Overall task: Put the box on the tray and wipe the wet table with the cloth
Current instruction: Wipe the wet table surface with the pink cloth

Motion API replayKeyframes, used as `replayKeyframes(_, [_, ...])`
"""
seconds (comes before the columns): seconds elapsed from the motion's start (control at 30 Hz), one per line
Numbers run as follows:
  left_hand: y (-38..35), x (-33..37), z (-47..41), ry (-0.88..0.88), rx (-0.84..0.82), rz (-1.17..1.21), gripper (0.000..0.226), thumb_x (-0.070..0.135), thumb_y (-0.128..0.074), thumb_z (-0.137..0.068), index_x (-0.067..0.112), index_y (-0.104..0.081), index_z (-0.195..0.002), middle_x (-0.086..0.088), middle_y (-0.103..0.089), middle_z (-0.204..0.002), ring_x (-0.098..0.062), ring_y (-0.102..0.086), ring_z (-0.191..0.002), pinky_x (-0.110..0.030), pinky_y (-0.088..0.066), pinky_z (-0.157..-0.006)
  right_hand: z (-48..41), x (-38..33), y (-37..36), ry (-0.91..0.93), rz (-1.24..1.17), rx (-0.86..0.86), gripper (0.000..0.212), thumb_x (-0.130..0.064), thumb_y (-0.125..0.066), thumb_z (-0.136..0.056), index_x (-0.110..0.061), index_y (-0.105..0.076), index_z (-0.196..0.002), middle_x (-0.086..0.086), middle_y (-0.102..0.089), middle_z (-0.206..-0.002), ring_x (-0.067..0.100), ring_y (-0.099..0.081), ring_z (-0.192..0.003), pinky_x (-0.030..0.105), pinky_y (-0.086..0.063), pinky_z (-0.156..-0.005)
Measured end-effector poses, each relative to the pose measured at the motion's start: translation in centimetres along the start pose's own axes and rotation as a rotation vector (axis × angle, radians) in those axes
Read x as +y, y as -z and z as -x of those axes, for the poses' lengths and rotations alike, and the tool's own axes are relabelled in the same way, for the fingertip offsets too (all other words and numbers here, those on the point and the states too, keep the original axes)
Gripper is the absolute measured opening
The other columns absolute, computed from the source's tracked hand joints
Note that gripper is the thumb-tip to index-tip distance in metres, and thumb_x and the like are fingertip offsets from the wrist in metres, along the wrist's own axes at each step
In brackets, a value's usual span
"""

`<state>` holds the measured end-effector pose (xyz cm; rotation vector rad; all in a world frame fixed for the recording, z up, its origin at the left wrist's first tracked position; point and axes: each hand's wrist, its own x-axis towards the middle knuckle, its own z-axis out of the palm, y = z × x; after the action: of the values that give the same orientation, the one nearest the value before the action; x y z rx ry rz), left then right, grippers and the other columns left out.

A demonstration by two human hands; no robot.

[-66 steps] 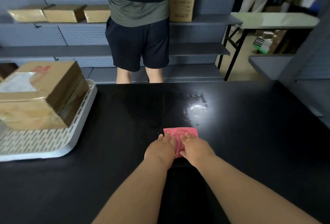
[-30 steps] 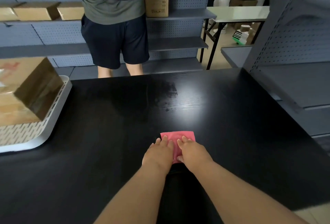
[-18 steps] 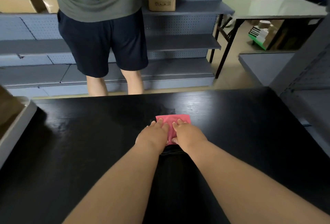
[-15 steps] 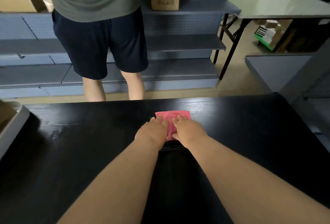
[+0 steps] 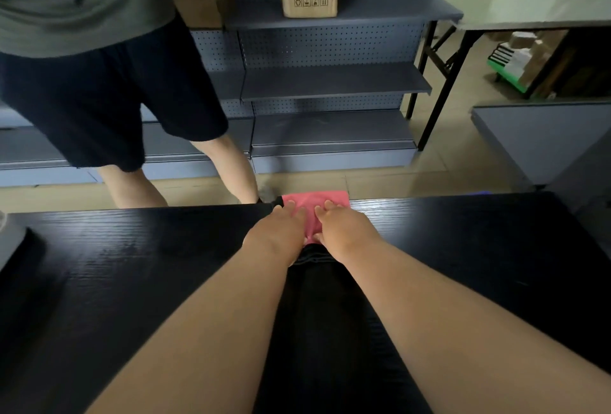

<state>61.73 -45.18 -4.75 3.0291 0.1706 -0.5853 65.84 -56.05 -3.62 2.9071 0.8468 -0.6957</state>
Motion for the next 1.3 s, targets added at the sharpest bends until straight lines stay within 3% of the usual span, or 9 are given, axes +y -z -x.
replayKeyframes(0.2, [-1.1,0.9,2.3,0.028,0.009,0.031,0.056,0.014,-0.043,-0.101,0.014,-0.018,-0.151,-0.007,-0.005,-0.161,-0.028,-0.010,-0.148,-0.046,-0.033,-0.112,2.2,-0.5,-1.4,-0.028,0.007,0.011,0.064,-0.022,-0.046,-0.100,-0.014,-0.012,-0.154,0.006,-0.010,-0.162,0.024,-0.019,-0.148,0.040,-0.031,-0.113])
replayKeyframes(0.4, [-2.8,1.5,8.0,0.012,-0.031,0.060,0.058,0.022,-0.042,-0.102,0.017,-0.013,-0.152,-0.005,0.000,-0.162,-0.026,-0.006,-0.149,-0.046,-0.030,-0.114,7.7,-2.2,-2.6,-0.036,0.030,-0.067,0.063,-0.030,-0.042,-0.101,-0.016,-0.010,-0.154,0.006,-0.007,-0.163,0.026,-0.019,-0.148,0.040,-0.030,-0.116])
replayKeyframes(0.63, [-6.6,2.9,19.0,-0.029,-0.047,0.053,0.059,0.018,-0.039,-0.102,0.017,-0.011,-0.153,-0.005,0.000,-0.162,-0.025,-0.006,-0.149,-0.043,-0.027,-0.116,17.6,-5.7,-7.4,-0.088,-0.026,-0.080,0.059,-0.029,-0.042,-0.101,-0.014,-0.019,-0.153,0.008,-0.017,-0.161,0.028,-0.032,-0.143,0.039,-0.036,-0.112])
replayKeyframes(1.0, [-14.6,4.3,41.3,-0.126,-0.060,-0.024,0.059,0.025,-0.038,-0.103,0.014,-0.009,-0.153,-0.010,-0.001,-0.162,-0.027,-0.008,-0.149,-0.039,-0.024,-0.115,38.6,-13.9,-17.5,-0.100,-0.041,-0.103,0.059,-0.030,-0.036,-0.103,-0.017,-0.011,-0.155,0.003,-0.007,-0.163,0.024,-0.020,-0.148,0.039,-0.029,-0.117])
replayKeyframes(1.3, [-18.5,3.0,50.0,-0.128,-0.062,-0.045,0.064,0.024,-0.042,-0.101,0.015,-0.008,-0.153,-0.008,-0.002,-0.162,-0.026,-0.010,-0.149,-0.039,-0.022,-0.118,46.0,-19.1,-21.6,-0.110,-0.042,-0.088,0.058,-0.031,-0.038,-0.102,-0.017,-0.014,-0.154,0.004,-0.011,-0.163,0.025,-0.027,-0.145,0.039,-0.033,-0.114])
